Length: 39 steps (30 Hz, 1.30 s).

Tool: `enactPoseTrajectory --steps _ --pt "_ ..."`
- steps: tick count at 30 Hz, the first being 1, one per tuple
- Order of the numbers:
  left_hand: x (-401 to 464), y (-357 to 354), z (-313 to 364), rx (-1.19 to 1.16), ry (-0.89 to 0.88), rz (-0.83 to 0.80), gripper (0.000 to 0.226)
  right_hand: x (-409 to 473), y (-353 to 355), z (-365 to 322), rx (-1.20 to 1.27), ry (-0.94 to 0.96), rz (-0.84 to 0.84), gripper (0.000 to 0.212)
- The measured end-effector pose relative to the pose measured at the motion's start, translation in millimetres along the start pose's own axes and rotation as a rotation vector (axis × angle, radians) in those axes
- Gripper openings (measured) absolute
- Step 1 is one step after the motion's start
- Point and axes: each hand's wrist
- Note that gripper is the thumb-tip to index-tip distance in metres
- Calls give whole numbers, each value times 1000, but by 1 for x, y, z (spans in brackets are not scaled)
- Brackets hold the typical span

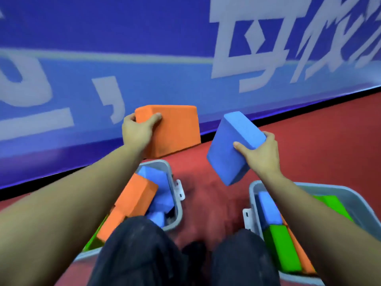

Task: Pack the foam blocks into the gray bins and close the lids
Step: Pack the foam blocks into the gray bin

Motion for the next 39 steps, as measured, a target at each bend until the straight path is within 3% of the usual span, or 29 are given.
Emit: enactPoseTrajectory --steps 2,5,12,17,19,23,26,29,33,37,39 --pt "-3 58 4 78 -58 54 94 -26 -22 -25 60 21 -30 87" --pt "-5 133 -13 127 -45 163 89 -58 -63 -47 144 29 -109 84" --pt "16 253 -118 92 230 455 102 -94 -160 -50 117 157 -327 80" --pt "11 271 -174 -13 402 505 52 -90 -227 -37 88 185 -462 82" --pt "23 278 -206 -97 501 499 53 -90 -254 -26 84 144 -491 84" --pt "36 276 -249 -211 639 361 45 -101 -283 11 -176 57 -624 93" --pt "37 262 -261 -232 707 166 40 -96 -287 13 -208 -72 -665 89" --pt "47 254 -265 -254 762 62 51 -88 -288 2 -260 -78 -636 89" --pt "49 248 -260 -311 864 -36 43 -94 -284 -1 -298 -150 -610 91" --pt "46 242 -278 -152 1029 -228 64 -108 -280 -6 -367 -108 -639 93" --pt "44 240 -288 20 1015 -263 68 -114 -277 -9 -387 -95 -663 98"
Point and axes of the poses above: each hand's wrist, its own x-axis towards the middle knuckle, its own y-axis out of the back of the hand, z = x × y, and after that the axes turned 2 degrees about x, right-handed
